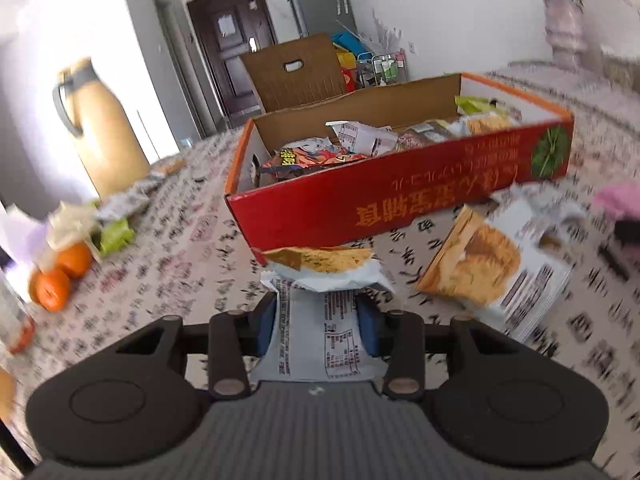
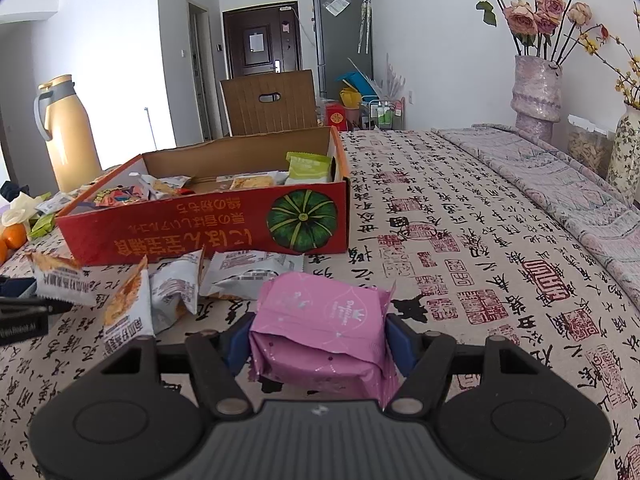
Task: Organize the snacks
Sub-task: 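Carry both packets over the red box and open both tools to drop them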
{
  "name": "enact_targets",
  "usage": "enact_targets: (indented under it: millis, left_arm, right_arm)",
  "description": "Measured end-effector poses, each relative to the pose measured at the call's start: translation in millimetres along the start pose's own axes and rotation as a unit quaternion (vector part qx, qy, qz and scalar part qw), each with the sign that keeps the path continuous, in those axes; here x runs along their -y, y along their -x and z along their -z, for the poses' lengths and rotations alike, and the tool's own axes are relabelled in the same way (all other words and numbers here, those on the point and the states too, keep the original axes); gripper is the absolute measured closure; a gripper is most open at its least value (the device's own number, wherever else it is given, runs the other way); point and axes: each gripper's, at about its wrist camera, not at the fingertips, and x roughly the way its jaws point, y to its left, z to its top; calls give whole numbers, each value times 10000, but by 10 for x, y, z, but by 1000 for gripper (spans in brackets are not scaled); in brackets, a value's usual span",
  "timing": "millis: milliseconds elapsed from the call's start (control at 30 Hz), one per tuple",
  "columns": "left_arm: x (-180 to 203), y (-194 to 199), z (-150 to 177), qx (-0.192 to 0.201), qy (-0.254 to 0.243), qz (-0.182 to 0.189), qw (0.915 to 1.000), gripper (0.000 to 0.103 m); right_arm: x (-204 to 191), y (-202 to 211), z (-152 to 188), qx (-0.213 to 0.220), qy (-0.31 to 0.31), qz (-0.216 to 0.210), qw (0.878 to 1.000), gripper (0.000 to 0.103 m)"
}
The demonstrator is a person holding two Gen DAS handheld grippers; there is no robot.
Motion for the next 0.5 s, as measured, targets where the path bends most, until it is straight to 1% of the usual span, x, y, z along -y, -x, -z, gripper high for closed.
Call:
enact_targets:
  millis: [67, 133, 233, 367, 500]
  left_arm:
    - [36, 9, 29, 58, -204, -121, 9997, 60]
    - [43, 21, 42, 97, -294, -176, 9994, 61]
    - [11, 36, 38, 141, -279, -225, 9993, 61]
    - [-13, 120, 23, 354, -354, -417, 9979, 61]
    - [-83, 233, -48, 527, -241, -354, 9977, 61]
  right_arm:
    - [-3, 5, 1, 2, -1, 2, 10000, 35]
    - [-5, 10, 2, 4, -2, 2, 10000, 35]
    - [-6, 11, 2, 4, 1, -1, 10000, 35]
    - [-4, 9, 3, 10, -2, 1, 10000, 35]
    - [-10, 35, 9, 14, -8, 2, 10000, 35]
